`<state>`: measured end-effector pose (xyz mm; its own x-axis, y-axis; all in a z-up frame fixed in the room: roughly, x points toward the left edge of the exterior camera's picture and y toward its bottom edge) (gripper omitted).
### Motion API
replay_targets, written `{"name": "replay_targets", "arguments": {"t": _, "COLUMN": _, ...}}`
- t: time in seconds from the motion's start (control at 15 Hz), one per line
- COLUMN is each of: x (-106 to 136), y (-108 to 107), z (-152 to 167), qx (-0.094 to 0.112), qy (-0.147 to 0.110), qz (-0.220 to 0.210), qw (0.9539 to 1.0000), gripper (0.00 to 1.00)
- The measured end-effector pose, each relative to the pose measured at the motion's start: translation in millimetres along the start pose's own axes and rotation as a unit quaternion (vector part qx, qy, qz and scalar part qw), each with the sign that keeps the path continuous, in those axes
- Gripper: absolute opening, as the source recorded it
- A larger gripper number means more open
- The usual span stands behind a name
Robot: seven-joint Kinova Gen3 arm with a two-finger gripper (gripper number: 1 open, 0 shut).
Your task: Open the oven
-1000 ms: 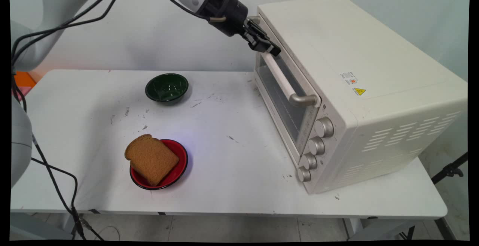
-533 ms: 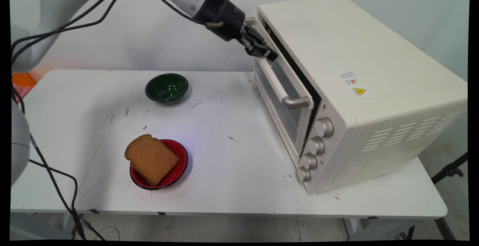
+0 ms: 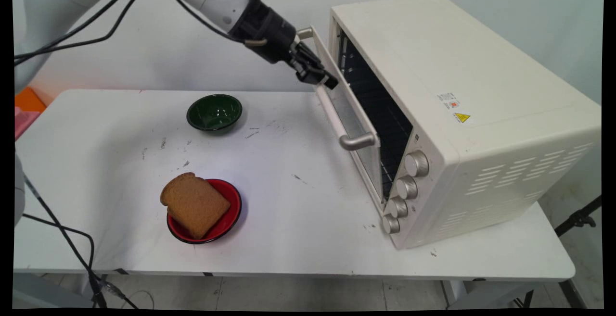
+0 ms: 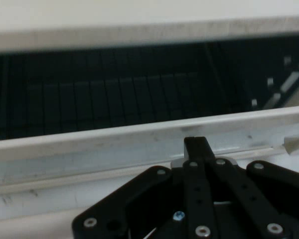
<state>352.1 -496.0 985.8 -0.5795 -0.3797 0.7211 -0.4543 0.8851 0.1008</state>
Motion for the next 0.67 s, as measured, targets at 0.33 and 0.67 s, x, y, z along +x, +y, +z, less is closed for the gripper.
{"name": "replay_targets", "arguments": {"t": 0.33, "x": -26.9, "y": 6.2, "z": -6.0, "qx": 0.014, "qy": -0.010, "qz": -0.019, "qw": 0.9997, "gripper": 0.00}}
{"name": "replay_targets", "arguments": {"t": 0.67, "x": -53.4, "y": 9.7, "z": -8.0, "qx": 0.029, "qy": -0.012, "qz": -0.033, "qw": 0.9990, "gripper": 0.00}}
